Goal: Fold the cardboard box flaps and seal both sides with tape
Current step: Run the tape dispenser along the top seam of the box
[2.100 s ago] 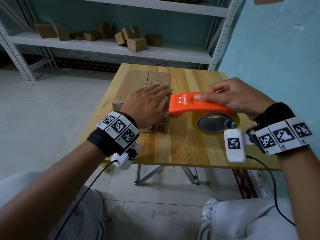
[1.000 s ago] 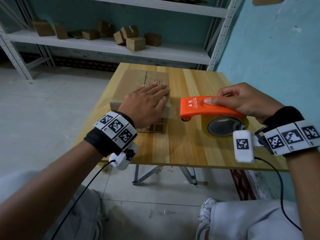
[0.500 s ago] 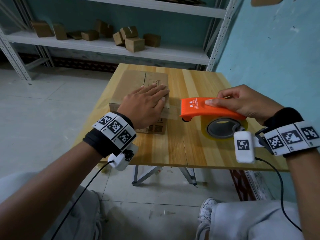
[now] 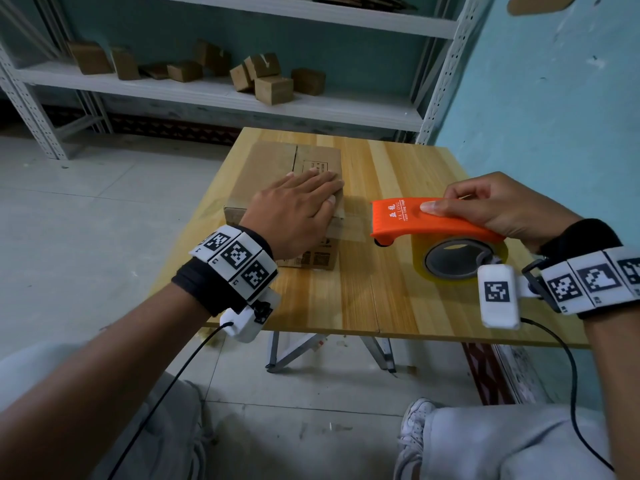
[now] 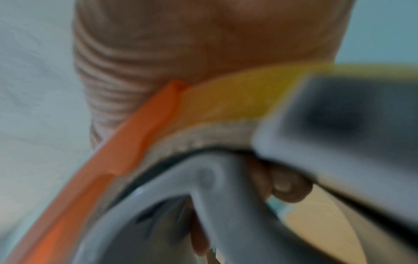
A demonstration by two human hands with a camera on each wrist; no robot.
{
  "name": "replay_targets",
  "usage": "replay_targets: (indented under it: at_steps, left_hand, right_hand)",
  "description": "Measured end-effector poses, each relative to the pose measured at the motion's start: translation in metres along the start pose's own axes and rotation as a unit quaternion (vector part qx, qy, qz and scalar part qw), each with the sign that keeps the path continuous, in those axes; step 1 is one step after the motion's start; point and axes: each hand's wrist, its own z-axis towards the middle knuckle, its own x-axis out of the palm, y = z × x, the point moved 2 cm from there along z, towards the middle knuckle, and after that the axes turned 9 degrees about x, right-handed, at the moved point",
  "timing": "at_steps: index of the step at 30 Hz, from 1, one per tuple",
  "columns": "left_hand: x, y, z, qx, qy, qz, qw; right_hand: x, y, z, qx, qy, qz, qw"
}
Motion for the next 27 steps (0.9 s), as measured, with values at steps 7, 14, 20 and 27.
replay_targets:
  at_steps: [7, 14, 20, 27]
  left_hand:
    - [-0.002, -0.003, 0.001, -0.006, 0.000, -0.005, 1.000]
    - [-0.009, -0.011, 0.008, -0.013, -0.013, -0.016, 1.000]
    - [-0.010, -0.018, 0.015, -0.045, 0.000, -0.012, 0.999]
    - [-0.003, -0.018, 0.017, -0.039, 0.029, 0.072, 0.996]
  right_hand:
    - [0.006, -0.004, 0.001, -0.005, 0.005, -0.015, 1.000]
    - [0.008, 0.005, 0.004, -0.005, -0.008, -0.060, 0.998]
    - [0.010, 0.010, 0.002, -0.003, -0.012, -0.089, 0.996]
    - [0.012, 0.011, 0.003, 0.000, -0.001, -0.112, 0.994]
